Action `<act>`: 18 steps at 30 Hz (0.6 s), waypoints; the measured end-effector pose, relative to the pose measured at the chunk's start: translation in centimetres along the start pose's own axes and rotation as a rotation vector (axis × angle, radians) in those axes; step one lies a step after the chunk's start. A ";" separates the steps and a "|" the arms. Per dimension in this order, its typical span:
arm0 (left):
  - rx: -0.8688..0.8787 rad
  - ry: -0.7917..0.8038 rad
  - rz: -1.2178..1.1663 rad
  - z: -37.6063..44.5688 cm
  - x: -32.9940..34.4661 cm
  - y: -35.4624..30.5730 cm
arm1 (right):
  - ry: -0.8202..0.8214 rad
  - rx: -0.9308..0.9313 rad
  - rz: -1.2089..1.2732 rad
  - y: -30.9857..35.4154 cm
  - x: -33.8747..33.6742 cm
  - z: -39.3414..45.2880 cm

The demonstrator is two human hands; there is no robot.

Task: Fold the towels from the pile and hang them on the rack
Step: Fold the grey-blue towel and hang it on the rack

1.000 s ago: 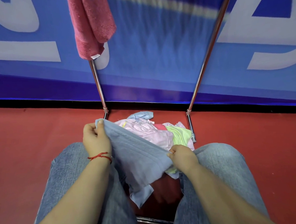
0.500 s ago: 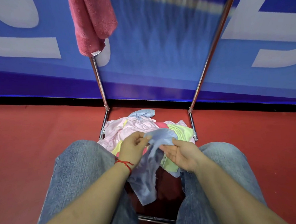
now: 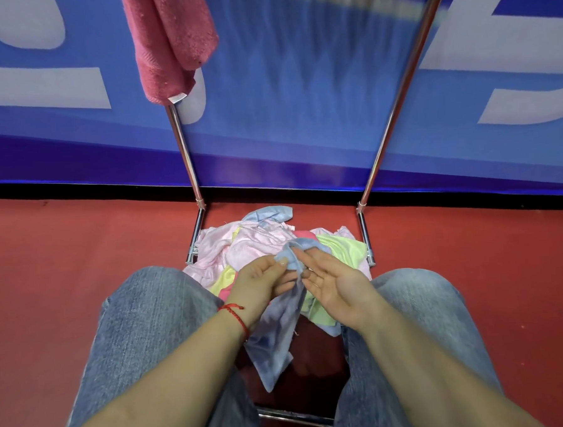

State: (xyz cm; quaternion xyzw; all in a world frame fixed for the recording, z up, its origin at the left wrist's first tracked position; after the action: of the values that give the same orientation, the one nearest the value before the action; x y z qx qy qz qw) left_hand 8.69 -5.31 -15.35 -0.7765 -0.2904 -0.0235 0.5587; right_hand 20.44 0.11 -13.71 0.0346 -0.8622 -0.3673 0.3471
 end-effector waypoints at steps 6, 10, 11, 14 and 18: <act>-0.041 0.011 0.041 0.2 -0.3 0.4 | -0.146 -0.287 -0.480 -0.2 -0.1 -0.1; -0.062 0.029 0.119 0.4 -0.4 0.3 | -0.204 -0.481 -0.874 0.3 -0.3 -0.3; -0.069 0.031 0.135 0.4 -0.4 0.3 | -0.207 -0.548 -1.008 0.4 -0.4 -0.3; -0.119 0.025 0.117 0.5 -0.8 0.3 | -0.184 -0.709 -1.221 0.3 -0.3 -0.4; -0.233 0.025 0.046 0.6 -0.9 0.4 | -0.215 -0.725 -1.261 0.4 -0.5 -0.3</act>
State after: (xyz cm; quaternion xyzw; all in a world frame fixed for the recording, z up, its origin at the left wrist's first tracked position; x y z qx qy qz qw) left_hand 7.93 -5.25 -16.27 -0.8423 -0.2607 -0.0538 0.4687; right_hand 21.07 0.41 -13.60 0.3709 -0.5319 -0.7607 -0.0270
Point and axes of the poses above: each hand's wrist, its own z-axis towards the middle knuckle, its own x-axis out of the palm, y = z × x, the point moved 3 cm from there along z, towards the middle knuckle, and after that the axes turned 1 degree about y, right-handed, at the moved point
